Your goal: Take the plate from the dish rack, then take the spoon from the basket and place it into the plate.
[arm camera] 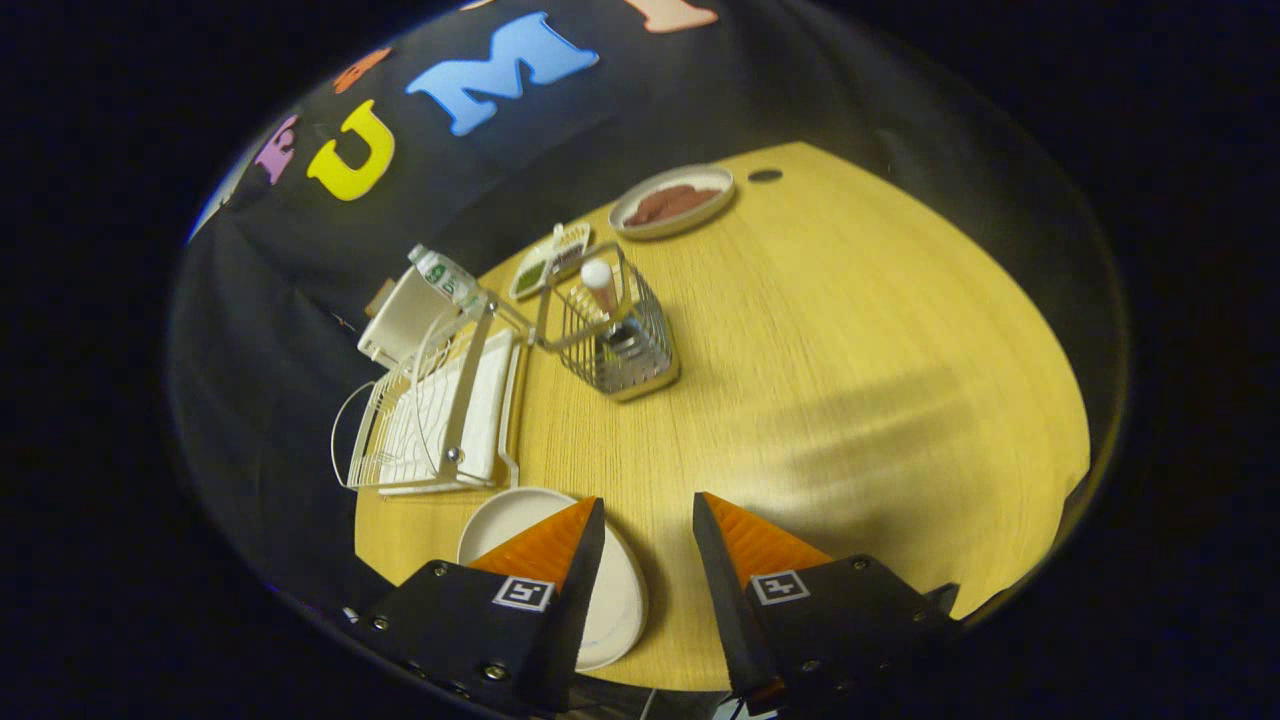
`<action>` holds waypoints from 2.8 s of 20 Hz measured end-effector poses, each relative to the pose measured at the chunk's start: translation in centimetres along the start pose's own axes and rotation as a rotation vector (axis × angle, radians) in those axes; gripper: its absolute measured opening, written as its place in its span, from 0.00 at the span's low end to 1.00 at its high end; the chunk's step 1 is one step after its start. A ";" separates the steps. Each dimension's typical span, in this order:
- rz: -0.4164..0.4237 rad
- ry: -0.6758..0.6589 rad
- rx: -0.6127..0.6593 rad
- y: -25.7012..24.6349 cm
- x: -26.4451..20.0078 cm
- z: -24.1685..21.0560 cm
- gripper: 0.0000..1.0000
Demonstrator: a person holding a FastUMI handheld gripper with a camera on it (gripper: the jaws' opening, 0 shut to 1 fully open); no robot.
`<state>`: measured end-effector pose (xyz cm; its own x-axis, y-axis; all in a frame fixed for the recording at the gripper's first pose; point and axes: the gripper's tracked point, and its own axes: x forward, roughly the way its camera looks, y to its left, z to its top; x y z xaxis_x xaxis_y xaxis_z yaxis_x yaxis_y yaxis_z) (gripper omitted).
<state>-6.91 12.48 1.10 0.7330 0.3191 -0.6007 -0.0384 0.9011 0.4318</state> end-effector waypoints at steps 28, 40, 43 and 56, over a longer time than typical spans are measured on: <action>0.050 -0.707 -0.467 3.1 6.4 12.4 0.57; 0.020 -0.603 -0.398 3.7 7.6 12.3 0.11; 0.002 -0.599 -0.404 4.1 5.6 13.2 0.11; -0.066 -0.600 -0.363 6.0 -6.5 16.8 0.11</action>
<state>-0.51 10.88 18.89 0.9856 0.1376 -0.0980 -0.1287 0.9874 0.0924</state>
